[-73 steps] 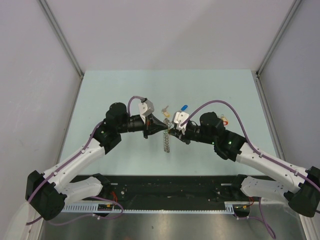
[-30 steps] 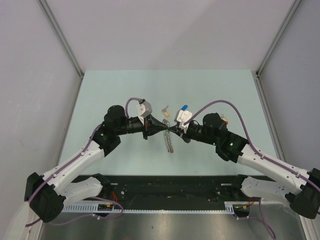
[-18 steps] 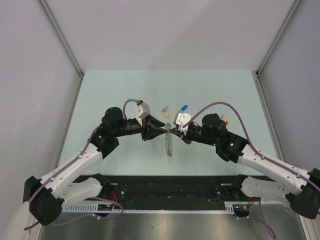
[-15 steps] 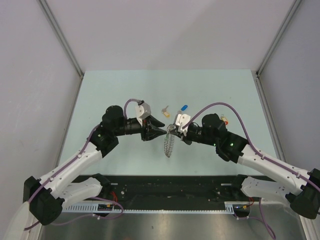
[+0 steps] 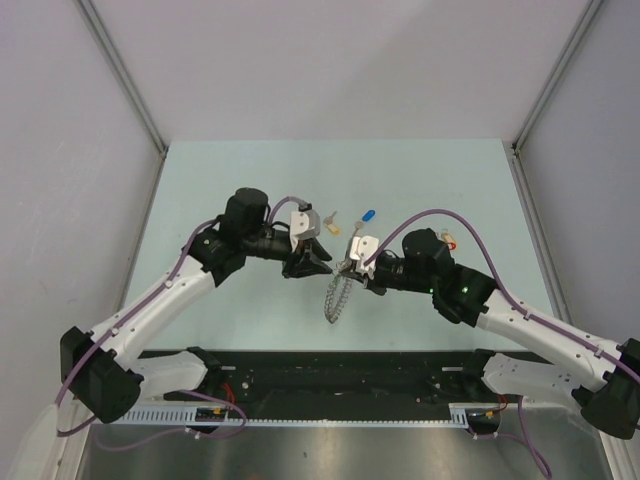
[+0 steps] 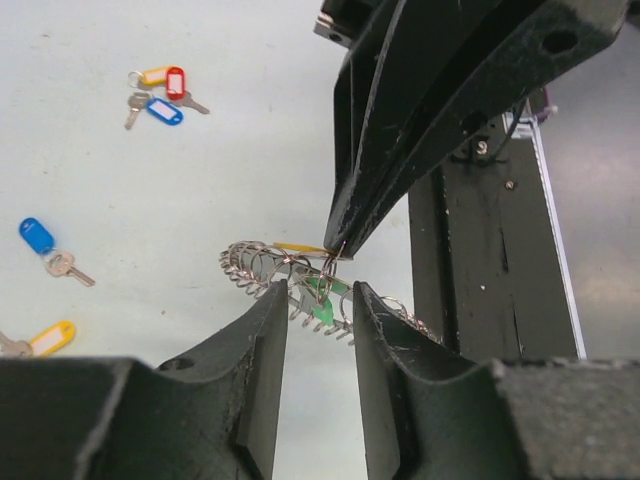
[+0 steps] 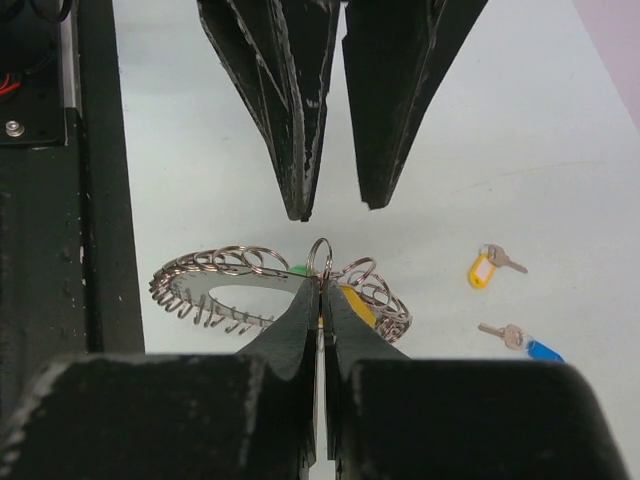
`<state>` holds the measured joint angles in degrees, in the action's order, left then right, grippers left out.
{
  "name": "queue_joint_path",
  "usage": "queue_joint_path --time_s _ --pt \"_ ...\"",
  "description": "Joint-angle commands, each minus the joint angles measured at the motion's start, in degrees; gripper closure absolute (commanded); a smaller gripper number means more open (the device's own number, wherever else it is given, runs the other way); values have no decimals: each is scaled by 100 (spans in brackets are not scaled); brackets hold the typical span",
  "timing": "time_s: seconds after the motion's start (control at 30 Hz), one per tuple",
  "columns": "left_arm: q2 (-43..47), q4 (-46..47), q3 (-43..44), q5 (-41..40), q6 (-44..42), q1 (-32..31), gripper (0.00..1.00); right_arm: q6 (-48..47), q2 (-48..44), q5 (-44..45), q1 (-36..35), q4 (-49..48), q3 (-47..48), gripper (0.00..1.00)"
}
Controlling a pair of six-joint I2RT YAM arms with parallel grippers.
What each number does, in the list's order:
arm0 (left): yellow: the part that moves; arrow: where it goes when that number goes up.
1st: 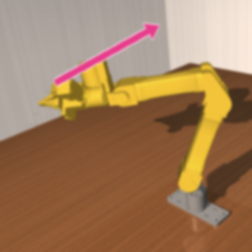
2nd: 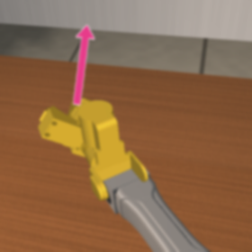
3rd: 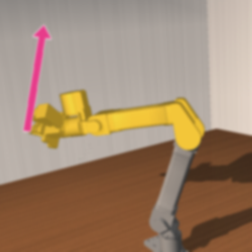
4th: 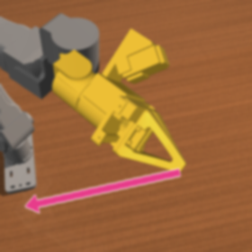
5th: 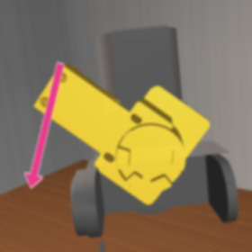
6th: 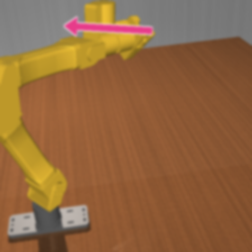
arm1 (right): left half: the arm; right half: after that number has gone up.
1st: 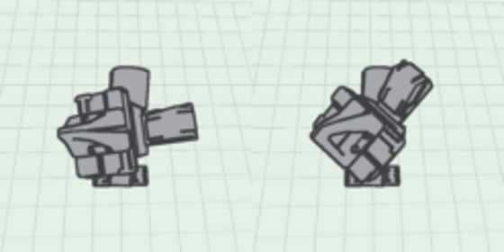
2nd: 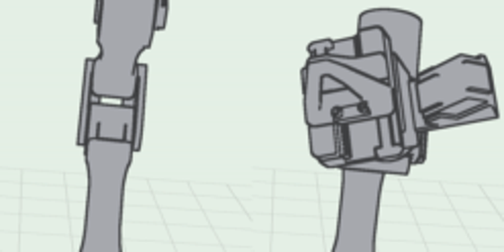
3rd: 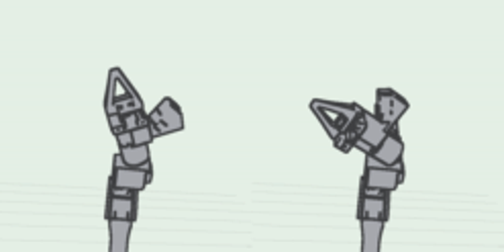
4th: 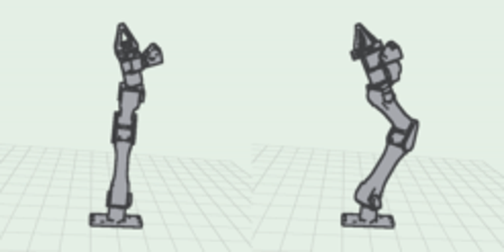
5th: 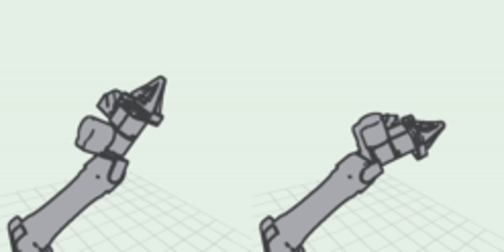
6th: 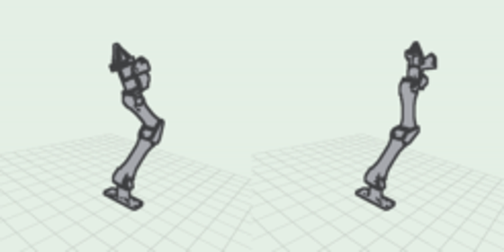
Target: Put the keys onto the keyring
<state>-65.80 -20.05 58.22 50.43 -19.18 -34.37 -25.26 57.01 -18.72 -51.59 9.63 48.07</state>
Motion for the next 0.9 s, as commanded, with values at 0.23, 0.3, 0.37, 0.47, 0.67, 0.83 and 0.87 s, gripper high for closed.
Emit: queue_joint_path --time_s 0.23,0.3,0.37,0.47,0.67,0.83,0.87 --pt "-398 -763 340 468 -772 -201 71 -155 -24 -264 -96 -66 378 100" --pt "-433 -754 340 424 -763 -202 73 -155 -24 -264 -114 -58 387 100" --pt "-460 -746 366 415 -737 -211 74 -164 3 -255 -123 -40 387 100" --pt "-477 -737 392 423 -710 -237 76 -164 29 -272 -140 -40 404 100" --pt "-539 -702 401 520 -657 -298 80 -181 73 -272 -167 13 431 100" --pt "-583 -789 401 503 -684 -342 82 -173 73 -246 -176 30 440 100" --pt "-592 -798 392 485 -684 -342 82 -181 73 -246 -176 39 448 100"
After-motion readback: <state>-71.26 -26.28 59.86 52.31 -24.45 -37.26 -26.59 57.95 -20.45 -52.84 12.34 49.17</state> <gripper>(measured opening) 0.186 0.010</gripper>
